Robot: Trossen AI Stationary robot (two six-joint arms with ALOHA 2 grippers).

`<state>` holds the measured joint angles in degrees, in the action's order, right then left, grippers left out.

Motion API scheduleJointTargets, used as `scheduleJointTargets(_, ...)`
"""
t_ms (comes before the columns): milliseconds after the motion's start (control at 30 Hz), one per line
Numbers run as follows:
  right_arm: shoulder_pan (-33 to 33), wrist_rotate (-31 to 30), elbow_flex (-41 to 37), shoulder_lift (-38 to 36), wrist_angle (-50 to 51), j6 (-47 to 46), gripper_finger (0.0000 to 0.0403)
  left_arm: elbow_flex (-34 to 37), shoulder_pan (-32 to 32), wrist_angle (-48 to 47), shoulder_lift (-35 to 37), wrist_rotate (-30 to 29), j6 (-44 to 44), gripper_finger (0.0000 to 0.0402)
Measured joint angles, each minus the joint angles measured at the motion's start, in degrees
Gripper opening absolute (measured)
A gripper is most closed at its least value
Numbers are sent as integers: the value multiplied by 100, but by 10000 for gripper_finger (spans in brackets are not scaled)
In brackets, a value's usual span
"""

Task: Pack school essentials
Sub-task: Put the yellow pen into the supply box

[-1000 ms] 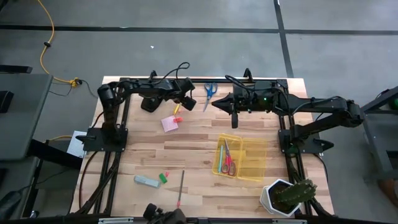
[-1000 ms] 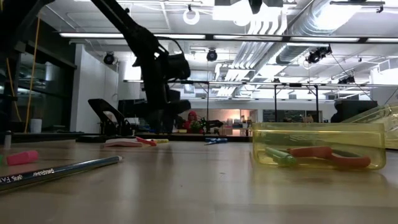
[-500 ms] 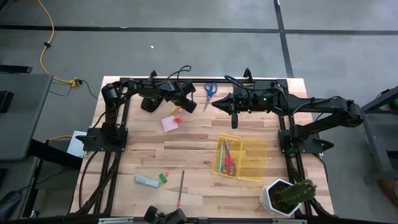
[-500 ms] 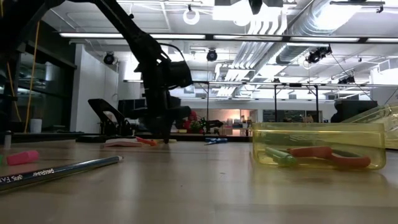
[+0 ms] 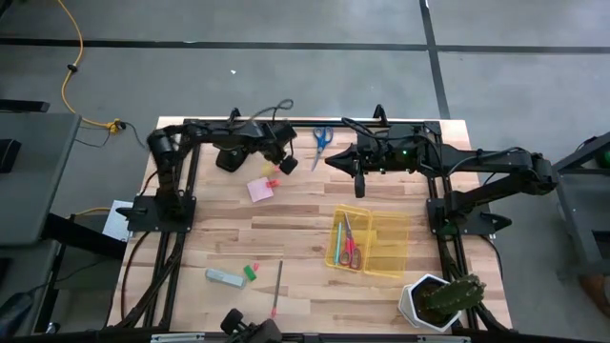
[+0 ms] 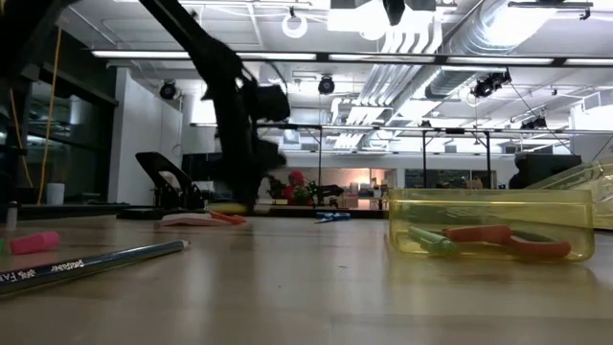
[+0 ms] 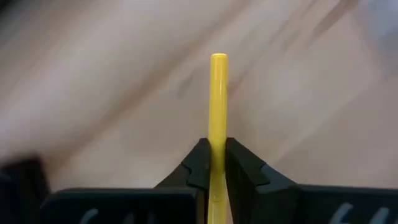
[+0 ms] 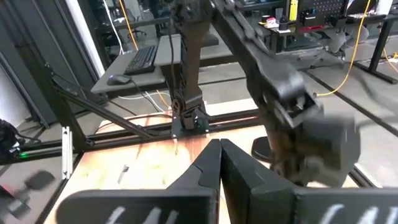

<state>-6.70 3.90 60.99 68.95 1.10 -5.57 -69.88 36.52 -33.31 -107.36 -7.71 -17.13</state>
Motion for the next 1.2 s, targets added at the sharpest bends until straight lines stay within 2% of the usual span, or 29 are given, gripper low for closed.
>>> scheduleJointTargets(167,-2,-73,0,0,0,54,0,-17,62,268,1160,206,492,5)
scheduleJointTargets(300,-2,-146,0,0,0,64,0,-17,-21,652,2354,855,582,7)
scheduleJointTargets(400,-2,-178,0,0,0,65,0,-8,-226,785,3156,1256,646,7)
scheduleJointTargets(567,-2,-177,0,0,0,64,0,106,-822,1227,4338,1234,730,7)
scheduleJointTargets(667,-2,-177,0,0,-2,64,0,710,-1182,2127,4961,1231,507,7)
scheduleJointTargets(800,-2,-177,0,0,-19,62,0,1883,-1597,3306,5709,1127,200,7)
scheduleJointTargets(967,-2,14,0,17,-178,46,0,3214,-2063,4659,6162,693,-320,7)
scheduleJointTargets(1067,-2,97,0,36,-262,10,0,3533,-2165,5170,6241,536,-479,8)
scheduleJointTargets(1200,-2,109,0,48,-253,-59,0,3535,-2158,5338,6227,530,-441,8)
